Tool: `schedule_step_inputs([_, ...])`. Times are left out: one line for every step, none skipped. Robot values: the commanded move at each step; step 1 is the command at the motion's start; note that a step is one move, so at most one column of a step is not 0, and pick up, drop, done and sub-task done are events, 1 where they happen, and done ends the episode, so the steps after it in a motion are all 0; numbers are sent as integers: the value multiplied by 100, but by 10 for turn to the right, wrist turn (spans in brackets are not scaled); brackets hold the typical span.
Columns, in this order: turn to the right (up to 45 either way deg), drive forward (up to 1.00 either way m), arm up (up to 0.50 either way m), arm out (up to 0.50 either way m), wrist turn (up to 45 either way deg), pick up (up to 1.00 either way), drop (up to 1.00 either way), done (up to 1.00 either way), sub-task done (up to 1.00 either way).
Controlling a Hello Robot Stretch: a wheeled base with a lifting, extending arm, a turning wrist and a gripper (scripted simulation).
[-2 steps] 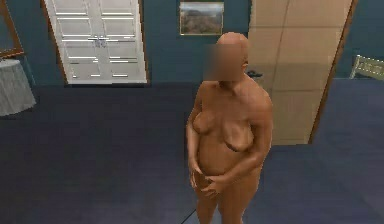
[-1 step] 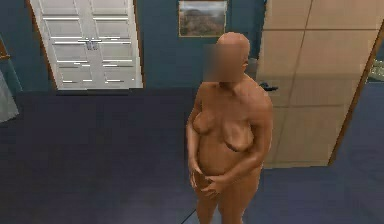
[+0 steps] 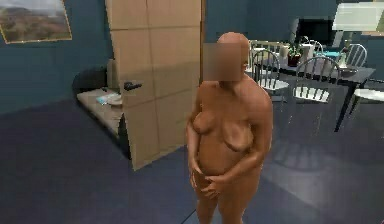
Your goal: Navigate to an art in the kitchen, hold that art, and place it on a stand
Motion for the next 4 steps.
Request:
schedule_step_inputs([0, 70, 0, 0, 0, 0, 0, 0, 0])
schedule_step_inputs([270, 0, 0, 0, 0, 0, 0, 0, 0])
schedule_step_inputs([0, 100, 0, 0, 0, 0, 0, 0, 0])
schedule_step_inputs([60, 0, 0, 0, 0, 0, 0, 0, 0])
